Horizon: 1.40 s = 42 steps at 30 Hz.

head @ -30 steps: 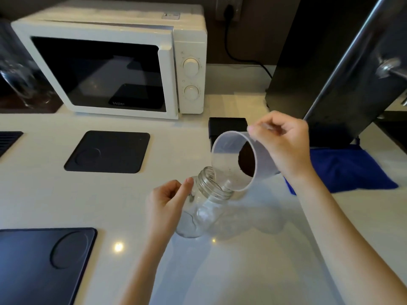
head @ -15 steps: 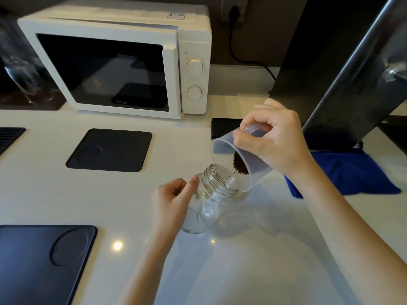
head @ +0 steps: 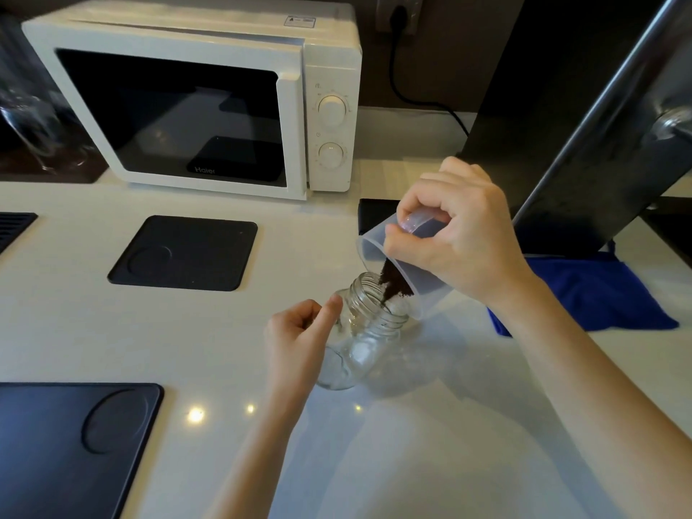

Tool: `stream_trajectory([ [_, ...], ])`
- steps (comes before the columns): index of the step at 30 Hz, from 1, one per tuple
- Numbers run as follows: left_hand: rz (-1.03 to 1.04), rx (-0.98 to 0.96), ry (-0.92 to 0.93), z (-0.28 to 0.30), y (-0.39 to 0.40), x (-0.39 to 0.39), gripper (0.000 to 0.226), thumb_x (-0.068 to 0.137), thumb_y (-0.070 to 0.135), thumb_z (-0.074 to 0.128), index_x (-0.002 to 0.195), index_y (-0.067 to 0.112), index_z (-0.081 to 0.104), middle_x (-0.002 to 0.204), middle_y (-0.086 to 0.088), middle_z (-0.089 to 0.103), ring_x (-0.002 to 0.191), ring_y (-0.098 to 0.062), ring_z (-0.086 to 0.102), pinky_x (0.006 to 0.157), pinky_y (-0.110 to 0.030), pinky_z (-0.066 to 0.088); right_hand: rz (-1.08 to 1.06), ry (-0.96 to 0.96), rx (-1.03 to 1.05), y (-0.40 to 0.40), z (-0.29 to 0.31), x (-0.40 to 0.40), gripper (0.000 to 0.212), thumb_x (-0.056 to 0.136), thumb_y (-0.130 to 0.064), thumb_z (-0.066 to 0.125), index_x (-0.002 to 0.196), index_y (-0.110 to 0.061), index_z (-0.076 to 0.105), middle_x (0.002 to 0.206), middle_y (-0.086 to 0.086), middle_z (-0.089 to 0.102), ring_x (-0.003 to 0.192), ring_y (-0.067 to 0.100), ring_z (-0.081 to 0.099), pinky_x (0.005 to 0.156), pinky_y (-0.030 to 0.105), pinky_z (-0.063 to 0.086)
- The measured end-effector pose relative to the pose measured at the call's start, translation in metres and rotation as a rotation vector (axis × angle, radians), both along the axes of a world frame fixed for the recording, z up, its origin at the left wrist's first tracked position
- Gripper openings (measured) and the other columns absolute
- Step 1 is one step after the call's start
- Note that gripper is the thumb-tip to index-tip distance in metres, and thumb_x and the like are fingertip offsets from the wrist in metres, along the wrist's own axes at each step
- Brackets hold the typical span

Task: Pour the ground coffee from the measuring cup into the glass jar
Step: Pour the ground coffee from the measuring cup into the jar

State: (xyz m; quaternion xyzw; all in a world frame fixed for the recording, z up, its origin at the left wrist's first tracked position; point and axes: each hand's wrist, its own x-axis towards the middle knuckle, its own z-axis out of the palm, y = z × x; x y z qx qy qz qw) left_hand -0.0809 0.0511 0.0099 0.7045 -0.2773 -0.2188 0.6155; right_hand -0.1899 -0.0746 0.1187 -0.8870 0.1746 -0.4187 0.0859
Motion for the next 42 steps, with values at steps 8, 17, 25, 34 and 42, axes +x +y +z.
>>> stream_trajectory([
  [8,-0.018,-0.016,0.023,-0.002,-0.0036,0.0003,0.049,0.08,0.026,0.064,0.042,0.015,0.035,0.039,0.009,0.024,0.044,-0.008,0.022,0.042,-0.019,0.018,-0.013,0.015,-0.023,-0.0017,0.0027,0.0014,0.028,0.069,-0.034,0.059,0.06,-0.008,0.06,0.057,0.004,0.059,0.063,0.022,0.048,0.061,0.036,0.039],
  [17,-0.021,-0.013,0.015,-0.0013,-0.0043,-0.0013,0.049,0.081,0.025,0.064,0.042,0.016,0.036,0.037,0.009,0.026,0.044,-0.008,0.024,0.042,-0.019,0.02,0.008,0.017,-0.046,0.0003,0.0049,0.0024,0.026,0.071,-0.033,0.059,0.06,-0.009,0.061,0.06,-0.006,0.051,0.064,0.016,0.046,0.061,0.034,0.037],
  [25,-0.037,-0.023,0.031,-0.0014,-0.0055,-0.0011,0.052,0.08,0.025,0.064,0.036,0.02,0.037,0.034,0.009,0.027,0.041,-0.007,0.025,0.042,-0.017,0.02,-0.009,0.032,-0.06,0.0,0.0052,0.002,0.026,0.069,-0.032,0.059,0.059,-0.008,0.06,0.057,-0.002,0.054,0.063,0.02,0.047,0.06,0.04,0.039],
  [34,-0.047,-0.037,0.039,-0.0005,-0.0062,-0.0027,0.055,0.081,0.023,0.064,0.034,0.021,0.035,0.031,0.009,0.028,0.038,-0.006,0.025,0.041,-0.017,0.02,0.011,0.026,-0.069,0.0008,0.0068,0.0025,0.025,0.069,-0.031,0.06,0.058,-0.008,0.06,0.057,-0.004,0.053,0.063,0.019,0.046,0.059,0.039,0.039],
  [42,-0.047,-0.036,0.048,0.0002,-0.0055,-0.004,0.056,0.081,0.022,0.064,0.032,0.021,0.036,0.031,0.008,0.028,0.038,-0.006,0.025,0.041,-0.016,0.02,0.014,0.048,-0.109,0.0022,0.0064,0.0024,0.027,0.069,-0.033,0.059,0.057,-0.008,0.06,0.055,0.002,0.058,0.061,0.022,0.048,0.058,0.041,0.04],
])
